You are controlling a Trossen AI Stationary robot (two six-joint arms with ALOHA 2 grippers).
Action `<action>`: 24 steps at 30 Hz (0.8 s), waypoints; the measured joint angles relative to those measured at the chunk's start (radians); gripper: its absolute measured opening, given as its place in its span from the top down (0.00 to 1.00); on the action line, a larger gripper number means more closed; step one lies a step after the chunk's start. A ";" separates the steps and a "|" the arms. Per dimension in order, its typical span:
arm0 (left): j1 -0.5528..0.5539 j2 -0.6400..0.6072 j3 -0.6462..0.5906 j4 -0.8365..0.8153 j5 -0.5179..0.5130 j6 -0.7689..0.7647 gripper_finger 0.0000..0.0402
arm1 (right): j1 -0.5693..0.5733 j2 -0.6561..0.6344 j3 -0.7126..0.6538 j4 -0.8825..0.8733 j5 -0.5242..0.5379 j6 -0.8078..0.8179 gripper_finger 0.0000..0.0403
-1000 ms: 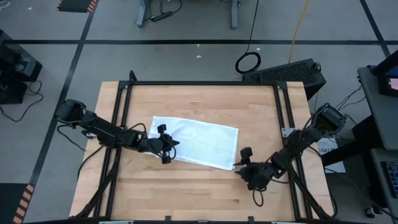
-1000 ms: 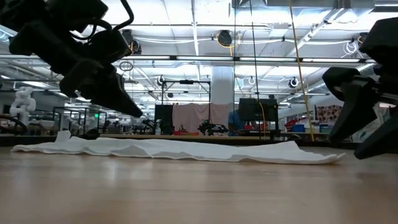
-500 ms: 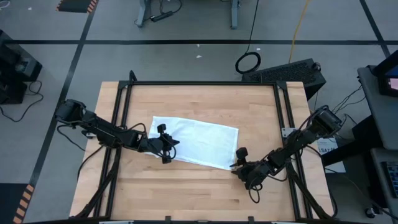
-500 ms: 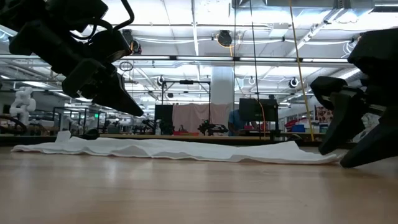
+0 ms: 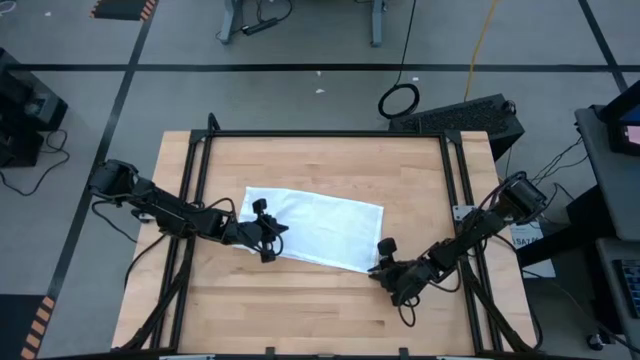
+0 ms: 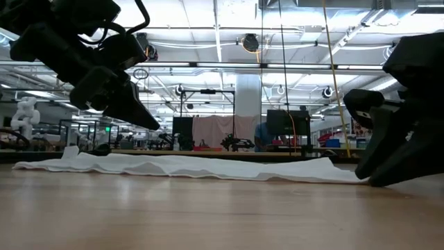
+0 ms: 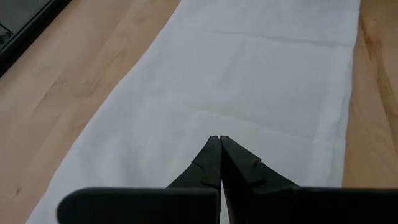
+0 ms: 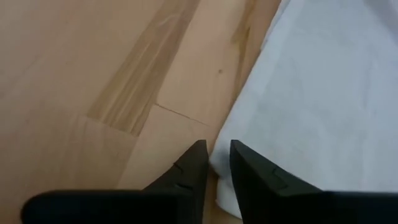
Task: Roll napkin
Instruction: Fold the white table napkin
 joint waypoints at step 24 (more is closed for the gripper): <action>0.001 0.000 0.000 -0.011 -0.046 0.000 0.99 | -0.014 -0.038 -0.001 -0.085 0.005 -0.078 0.74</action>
